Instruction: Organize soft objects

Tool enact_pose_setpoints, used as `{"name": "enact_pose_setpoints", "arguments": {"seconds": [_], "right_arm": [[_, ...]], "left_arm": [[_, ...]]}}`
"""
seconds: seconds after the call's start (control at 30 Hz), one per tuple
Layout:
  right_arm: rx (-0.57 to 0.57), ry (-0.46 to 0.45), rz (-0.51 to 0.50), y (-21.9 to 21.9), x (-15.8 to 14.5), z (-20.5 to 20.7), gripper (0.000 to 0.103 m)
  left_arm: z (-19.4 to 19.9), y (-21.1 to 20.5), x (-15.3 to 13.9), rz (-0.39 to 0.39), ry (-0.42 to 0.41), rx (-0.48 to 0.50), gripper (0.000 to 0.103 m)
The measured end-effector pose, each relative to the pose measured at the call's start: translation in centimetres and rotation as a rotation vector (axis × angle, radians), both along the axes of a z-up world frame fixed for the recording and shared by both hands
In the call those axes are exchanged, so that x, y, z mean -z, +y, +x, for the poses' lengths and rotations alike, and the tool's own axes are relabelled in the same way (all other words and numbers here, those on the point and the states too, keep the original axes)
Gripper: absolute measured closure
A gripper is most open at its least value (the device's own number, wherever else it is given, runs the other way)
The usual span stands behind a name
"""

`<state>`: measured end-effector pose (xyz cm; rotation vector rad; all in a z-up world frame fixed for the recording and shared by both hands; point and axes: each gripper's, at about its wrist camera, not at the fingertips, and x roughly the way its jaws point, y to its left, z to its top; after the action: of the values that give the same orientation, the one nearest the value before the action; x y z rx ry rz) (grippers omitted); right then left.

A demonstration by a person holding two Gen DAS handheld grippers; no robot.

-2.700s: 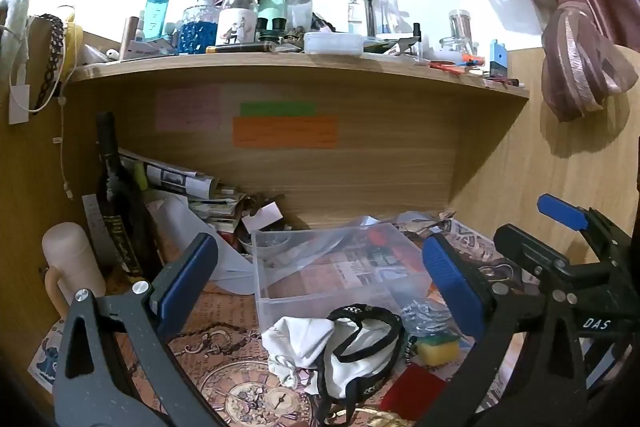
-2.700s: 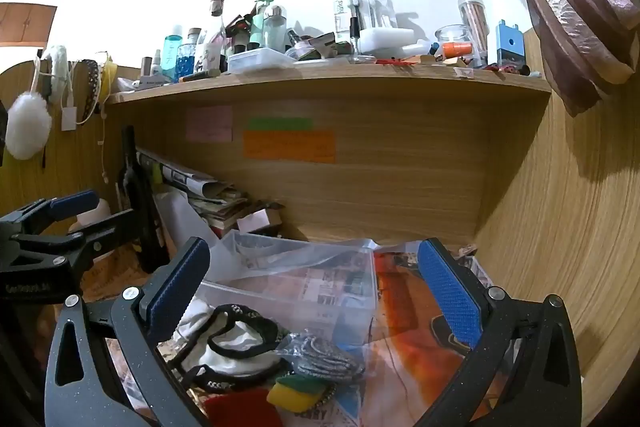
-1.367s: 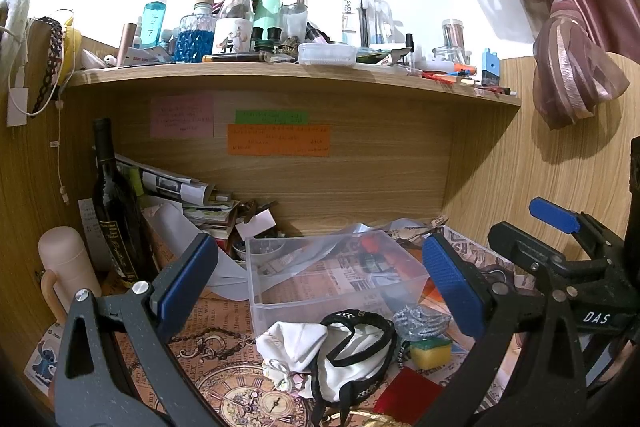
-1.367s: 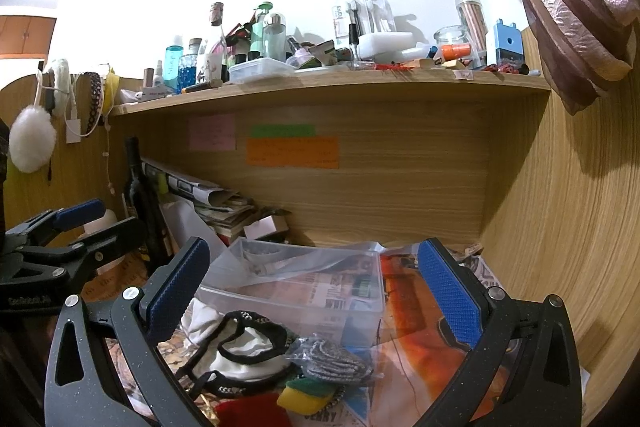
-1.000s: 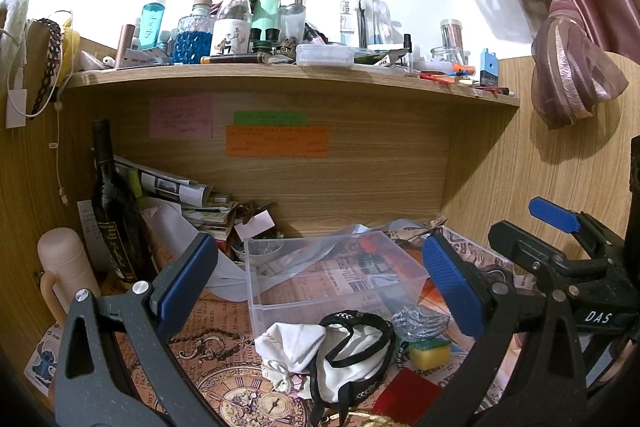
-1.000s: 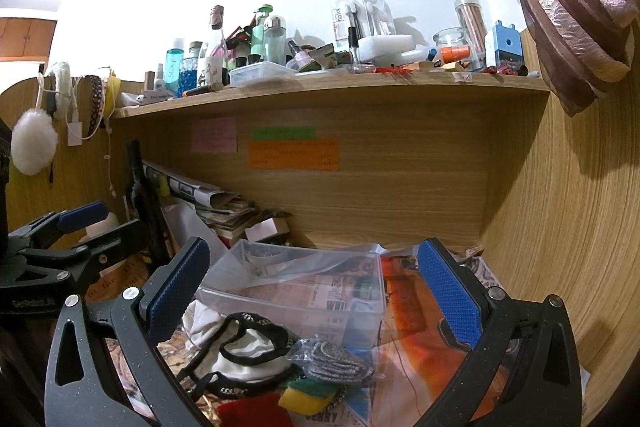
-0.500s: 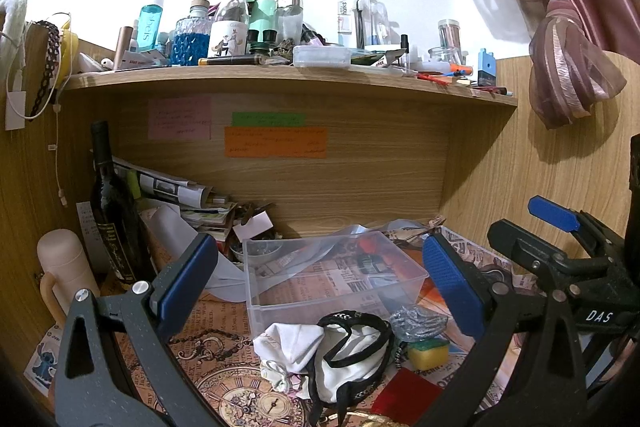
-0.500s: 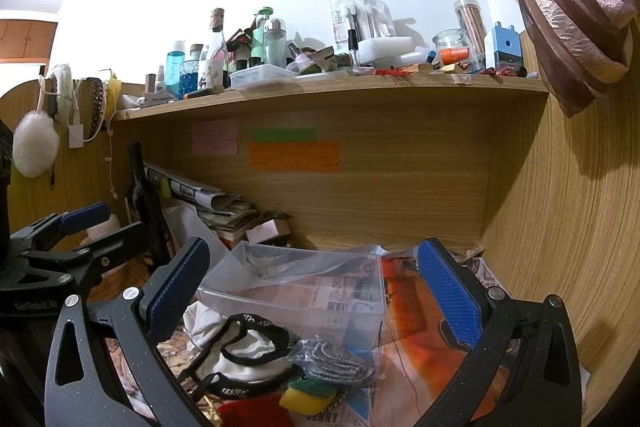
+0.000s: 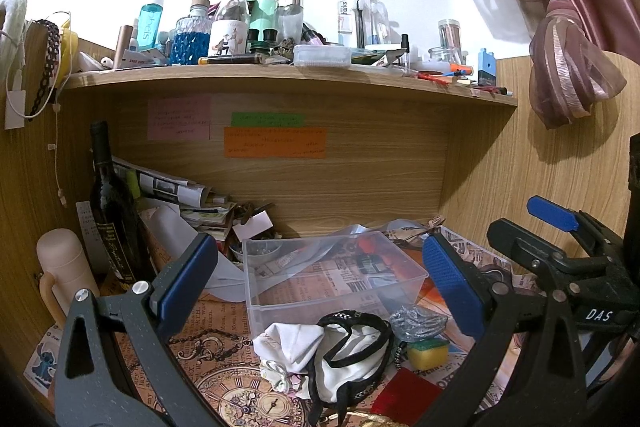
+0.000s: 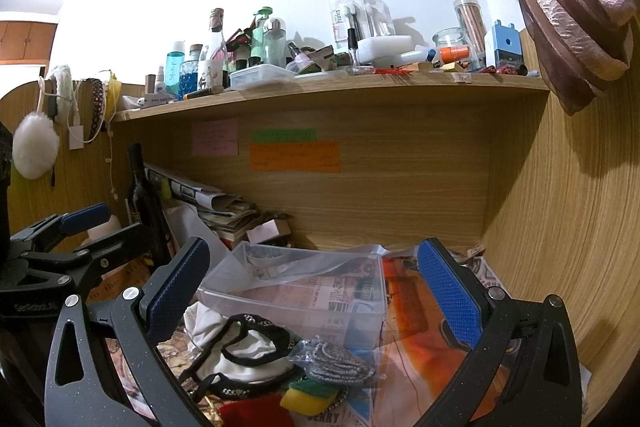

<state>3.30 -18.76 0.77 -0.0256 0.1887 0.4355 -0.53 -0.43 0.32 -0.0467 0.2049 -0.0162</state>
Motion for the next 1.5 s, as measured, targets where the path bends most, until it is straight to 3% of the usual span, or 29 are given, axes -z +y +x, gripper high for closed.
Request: {"name": "enact_pose_setpoints", "arguments": {"seconds": [0.27,0.43,0.93,1.0,1.17,1.43,1.5], "right_arm": [[0.001,0.010,0.002,0.2,0.0,0.3,0.000],[0.012,0.042,-0.015,0.2,1.0,1.6,0.000],[0.028,0.351,-0.075,-2.3,8.2,7.5,0.000],[0.015,0.379,-0.078,-2.3,9.0,7.9,0.000],[-0.031,0.429,-0.095,-1.5,10.3,8.6,0.000],[-0.093,0.514,-0.120,0.1,12.0,10.1,0.022],[-0.107,0.527,-0.120,0.2,12.3,10.3,0.029]], "left_arm": [[0.6,-0.4,-0.1,0.000,0.014,-0.008,0.000],[2.1,0.4,1.5,-0.007,0.063,-0.006,0.000],[7.6,4.3,9.7,-0.075,0.356,-0.048,0.000],[8.0,4.9,10.4,-0.091,0.382,-0.055,0.009],[9.0,5.7,11.9,-0.127,0.439,-0.034,0.013],[10.8,5.4,12.8,-0.163,0.472,0.020,0.034],[11.2,5.2,13.0,-0.171,0.480,0.044,0.049]]}}
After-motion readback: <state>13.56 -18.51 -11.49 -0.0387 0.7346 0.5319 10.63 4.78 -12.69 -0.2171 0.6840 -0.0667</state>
